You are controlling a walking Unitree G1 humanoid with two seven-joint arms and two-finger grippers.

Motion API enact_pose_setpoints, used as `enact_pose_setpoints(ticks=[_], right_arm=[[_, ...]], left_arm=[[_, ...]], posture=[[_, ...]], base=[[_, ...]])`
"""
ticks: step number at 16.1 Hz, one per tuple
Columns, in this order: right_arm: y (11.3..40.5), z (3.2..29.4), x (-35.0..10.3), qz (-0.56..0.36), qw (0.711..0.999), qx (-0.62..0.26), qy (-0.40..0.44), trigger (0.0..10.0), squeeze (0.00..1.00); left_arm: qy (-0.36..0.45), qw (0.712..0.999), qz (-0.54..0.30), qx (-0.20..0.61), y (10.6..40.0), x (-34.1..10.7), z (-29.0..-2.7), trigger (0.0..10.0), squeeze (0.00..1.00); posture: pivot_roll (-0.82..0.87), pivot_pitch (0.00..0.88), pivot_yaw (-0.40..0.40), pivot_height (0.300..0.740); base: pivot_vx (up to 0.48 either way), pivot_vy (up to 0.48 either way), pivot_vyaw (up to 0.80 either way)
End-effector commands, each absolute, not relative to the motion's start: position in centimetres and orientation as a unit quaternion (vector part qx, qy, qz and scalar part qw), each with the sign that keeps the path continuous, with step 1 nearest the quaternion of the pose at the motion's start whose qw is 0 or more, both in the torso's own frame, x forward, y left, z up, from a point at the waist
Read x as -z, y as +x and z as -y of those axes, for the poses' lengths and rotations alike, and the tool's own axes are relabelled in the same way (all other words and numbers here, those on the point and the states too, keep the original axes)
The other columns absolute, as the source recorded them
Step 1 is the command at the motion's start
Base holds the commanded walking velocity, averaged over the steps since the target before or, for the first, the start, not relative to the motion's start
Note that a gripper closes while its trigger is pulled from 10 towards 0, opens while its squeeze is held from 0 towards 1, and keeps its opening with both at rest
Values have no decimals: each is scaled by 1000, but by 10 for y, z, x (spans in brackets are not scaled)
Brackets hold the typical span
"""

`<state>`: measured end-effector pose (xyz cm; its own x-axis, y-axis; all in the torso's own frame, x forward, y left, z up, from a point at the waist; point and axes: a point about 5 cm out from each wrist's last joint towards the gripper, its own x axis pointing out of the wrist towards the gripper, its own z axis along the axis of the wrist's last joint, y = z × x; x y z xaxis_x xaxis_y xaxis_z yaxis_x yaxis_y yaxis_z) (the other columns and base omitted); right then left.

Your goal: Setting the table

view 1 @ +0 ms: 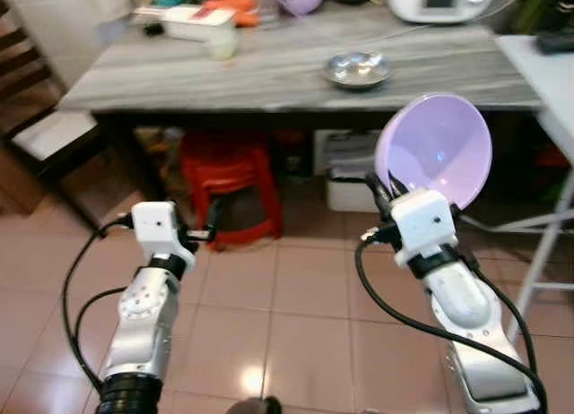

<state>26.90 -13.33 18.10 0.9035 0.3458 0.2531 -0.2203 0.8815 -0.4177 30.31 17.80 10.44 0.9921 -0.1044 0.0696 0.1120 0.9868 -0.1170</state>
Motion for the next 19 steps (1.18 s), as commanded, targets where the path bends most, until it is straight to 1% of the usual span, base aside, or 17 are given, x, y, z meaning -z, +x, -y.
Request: enact_pose_setpoints(ticks=[1, 3, 7, 13, 19], right_arm=[[267, 133, -187, 176, 953, -151, -194, 10000, 0], [265, 132, -186, 174, 953, -153, -193, 10000, 0], [264, 129, -184, 174, 954, -155, -189, 10000, 0], [266, 129, -186, 177, 954, -153, -189, 10000, 0], [267, 129, -186, 175, 956, -148, -185, 10000, 0]], left_arm=[[-51, 996, 43, 54, 301, -108, -179, 10000, 0], [-54, 996, 43, 60, 299, -107, -178, 10000, 0], [-62, 994, 45, 76, 300, -108, -173, 10000, 0], [-70, 993, 48, 80, 299, -109, -170, 10000, 0], [-74, 992, 51, 86, 301, -112, -166, 10000, 0]], posture=[[-109, 124, 85, 740], [-113, 119, 84, 740], [-114, 116, 90, 740], [-113, 122, 88, 740], [-116, 122, 92, 740]], base=[[0, 0, 0], [126, 0, 0], [314, 0, 534], [372, 0, 435], [400, 0, 0]])
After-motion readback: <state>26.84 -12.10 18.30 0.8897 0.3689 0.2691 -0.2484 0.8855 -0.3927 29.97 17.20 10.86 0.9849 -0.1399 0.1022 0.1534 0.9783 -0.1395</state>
